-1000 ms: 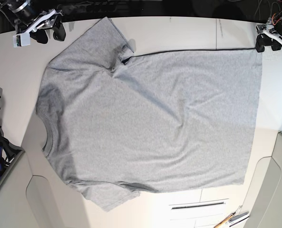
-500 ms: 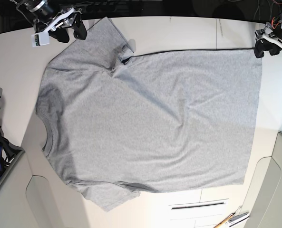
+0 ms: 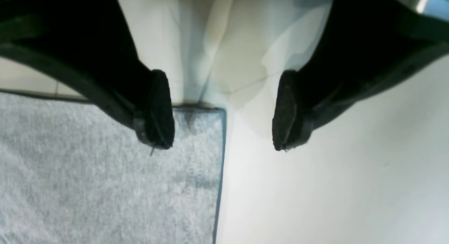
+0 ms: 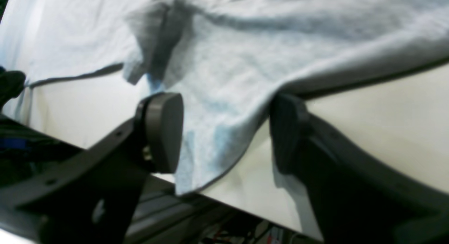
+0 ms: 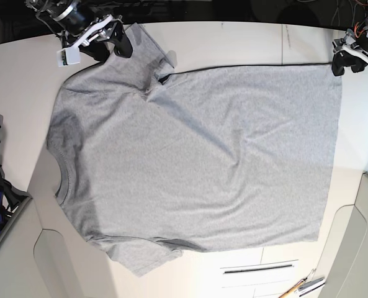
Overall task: Fold the T-shirt properly
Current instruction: 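Move both grippers to the shirt's hem corners and grasp them, then lift the hem corners with both grippers and fold over the shirt, then lower the folded hem edge and release with both grippers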
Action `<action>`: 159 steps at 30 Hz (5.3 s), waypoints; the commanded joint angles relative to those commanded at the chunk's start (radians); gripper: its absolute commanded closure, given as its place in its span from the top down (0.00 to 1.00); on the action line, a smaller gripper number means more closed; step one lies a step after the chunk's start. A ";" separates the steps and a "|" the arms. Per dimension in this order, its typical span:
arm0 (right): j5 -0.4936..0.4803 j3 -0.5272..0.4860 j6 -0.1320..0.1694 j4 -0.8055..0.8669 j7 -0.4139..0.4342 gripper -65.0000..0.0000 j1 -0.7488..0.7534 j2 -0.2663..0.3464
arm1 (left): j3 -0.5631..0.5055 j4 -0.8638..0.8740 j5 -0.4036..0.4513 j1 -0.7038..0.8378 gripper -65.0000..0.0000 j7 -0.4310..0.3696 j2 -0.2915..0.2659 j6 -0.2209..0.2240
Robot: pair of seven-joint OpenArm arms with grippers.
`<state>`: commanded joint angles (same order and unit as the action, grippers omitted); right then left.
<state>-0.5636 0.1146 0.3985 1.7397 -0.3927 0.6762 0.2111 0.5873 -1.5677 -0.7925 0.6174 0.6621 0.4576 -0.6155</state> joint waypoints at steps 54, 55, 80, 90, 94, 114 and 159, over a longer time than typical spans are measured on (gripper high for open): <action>-0.043 0.240 0.192 0.175 -0.035 0.00 -0.097 -0.062 | 0.070 -0.102 -0.060 -0.160 0.00 0.079 0.000 -0.083; -0.042 0.241 0.192 0.175 -0.035 0.00 -0.106 -0.062 | 0.070 -0.102 -0.059 -0.169 0.00 0.080 0.000 -0.083; 0.032 0.240 0.190 -0.019 -0.079 0.00 -0.555 -0.002 | 0.117 -0.093 -0.017 -0.355 0.00 0.052 0.024 -0.083; 0.052 0.189 0.193 -0.271 -0.079 0.00 -0.790 -0.002 | 0.010 0.079 0.087 -0.511 0.00 -0.016 0.024 -0.083; 0.074 0.158 0.193 -0.348 -0.076 0.00 -0.866 -0.002 | -0.006 0.191 0.126 -0.585 0.00 -0.068 0.024 -0.083; 0.137 0.184 0.190 -0.496 -0.029 0.00 -0.832 -0.015 | -0.073 0.339 0.182 -0.639 0.00 -0.113 0.024 -0.083; 0.006 0.499 0.095 -0.459 -0.125 0.64 -0.729 0.007 | 0.044 0.343 -0.047 -0.536 0.68 0.030 0.016 -0.083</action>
<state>-0.5579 0.6140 0.4938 1.2808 -0.5175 -0.0525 0.2184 0.6312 -1.2251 -0.8398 0.0811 0.6918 0.4736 -0.6981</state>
